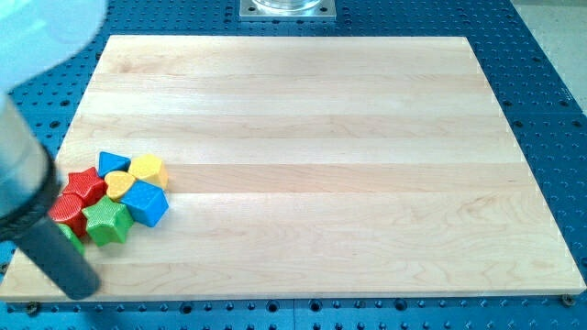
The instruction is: Move the green circle into the green star
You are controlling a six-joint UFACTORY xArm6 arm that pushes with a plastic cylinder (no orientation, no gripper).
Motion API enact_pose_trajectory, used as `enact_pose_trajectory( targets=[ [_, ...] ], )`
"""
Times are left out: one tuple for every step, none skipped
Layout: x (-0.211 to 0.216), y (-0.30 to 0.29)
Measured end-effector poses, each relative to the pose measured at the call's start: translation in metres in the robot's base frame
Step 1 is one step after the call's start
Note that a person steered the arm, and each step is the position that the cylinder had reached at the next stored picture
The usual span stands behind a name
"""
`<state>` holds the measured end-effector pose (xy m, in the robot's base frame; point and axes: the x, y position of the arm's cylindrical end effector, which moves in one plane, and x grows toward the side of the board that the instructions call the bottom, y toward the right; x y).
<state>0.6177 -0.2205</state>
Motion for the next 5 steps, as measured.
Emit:
enact_pose_trajectory(
  targets=[
    [-0.006, 0.01],
    [-0.002, 0.036],
    [0.0, 0.013],
    [0.001, -0.023],
    [-0.012, -0.014]
  ],
)
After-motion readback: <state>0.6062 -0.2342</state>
